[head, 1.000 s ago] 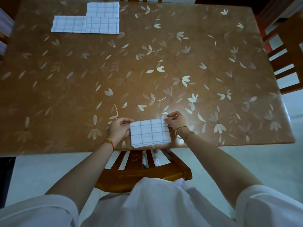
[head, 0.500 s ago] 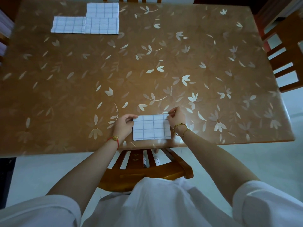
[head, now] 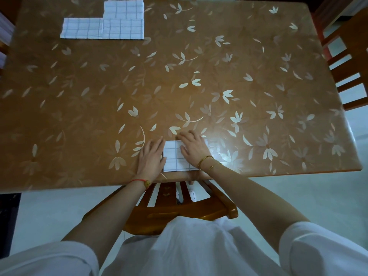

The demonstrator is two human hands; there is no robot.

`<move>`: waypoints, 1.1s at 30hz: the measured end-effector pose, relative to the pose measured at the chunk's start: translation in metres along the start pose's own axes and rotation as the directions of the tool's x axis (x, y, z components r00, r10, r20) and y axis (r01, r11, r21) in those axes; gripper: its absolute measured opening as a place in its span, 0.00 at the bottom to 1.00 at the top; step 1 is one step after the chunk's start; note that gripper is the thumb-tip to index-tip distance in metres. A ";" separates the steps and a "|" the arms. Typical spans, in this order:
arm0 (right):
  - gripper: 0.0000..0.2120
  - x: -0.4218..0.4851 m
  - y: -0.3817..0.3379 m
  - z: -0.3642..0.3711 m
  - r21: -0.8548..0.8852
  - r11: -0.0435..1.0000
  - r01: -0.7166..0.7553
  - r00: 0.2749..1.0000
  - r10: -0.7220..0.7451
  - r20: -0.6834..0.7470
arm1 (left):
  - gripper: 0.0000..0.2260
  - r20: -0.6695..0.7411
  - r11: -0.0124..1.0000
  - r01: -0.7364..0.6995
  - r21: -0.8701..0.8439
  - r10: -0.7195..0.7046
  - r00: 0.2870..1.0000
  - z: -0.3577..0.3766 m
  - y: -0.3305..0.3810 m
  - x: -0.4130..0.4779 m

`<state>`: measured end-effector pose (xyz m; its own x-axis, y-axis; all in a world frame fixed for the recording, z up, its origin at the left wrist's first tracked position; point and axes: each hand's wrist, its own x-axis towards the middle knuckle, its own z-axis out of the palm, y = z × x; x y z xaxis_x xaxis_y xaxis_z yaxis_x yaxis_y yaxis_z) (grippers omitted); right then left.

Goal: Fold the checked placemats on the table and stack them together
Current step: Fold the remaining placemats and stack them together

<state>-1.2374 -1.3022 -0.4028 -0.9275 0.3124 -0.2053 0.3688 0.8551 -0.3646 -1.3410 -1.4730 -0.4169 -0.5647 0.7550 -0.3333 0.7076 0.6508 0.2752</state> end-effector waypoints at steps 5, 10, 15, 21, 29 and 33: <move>0.25 0.009 -0.022 0.018 -0.169 0.983 0.077 0.977 -0.041 0.208 | 0.29 0.050 0.990 0.012 0.141 -0.019 0.999 0.003 0.005 0.001; 0.27 0.000 -0.009 0.024 -0.264 0.960 0.091 0.966 -0.021 0.257 | 0.29 0.057 0.985 0.019 0.171 -0.029 0.998 0.002 0.007 0.000; 0.32 -0.027 0.025 0.014 -0.310 0.951 0.004 0.983 0.053 0.177 | 0.29 0.074 0.986 0.017 0.164 -0.029 0.997 -0.001 0.008 0.001; 0.34 -0.056 0.060 0.006 -0.276 0.936 -0.220 0.965 0.251 0.083 | 0.29 0.079 0.986 0.030 0.165 -0.043 0.996 -0.003 0.011 0.001; 0.28 -0.028 0.016 0.002 -0.212 0.977 0.008 0.996 0.012 0.094 | 0.28 0.062 0.985 -0.050 0.165 0.040 0.997 -0.006 0.006 -0.002; 0.26 -0.018 -0.001 0.013 -0.188 0.982 -0.015 0.976 0.055 0.212 | 0.29 0.140 0.981 -0.091 0.171 0.068 0.988 -0.010 0.001 0.000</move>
<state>-1.2203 -1.3136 -0.4104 -0.8716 0.2646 -0.4127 0.3644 0.9128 -0.1842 -1.3444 -1.4716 -0.4075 -0.4508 0.7786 -0.4366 0.8185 0.5557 0.1459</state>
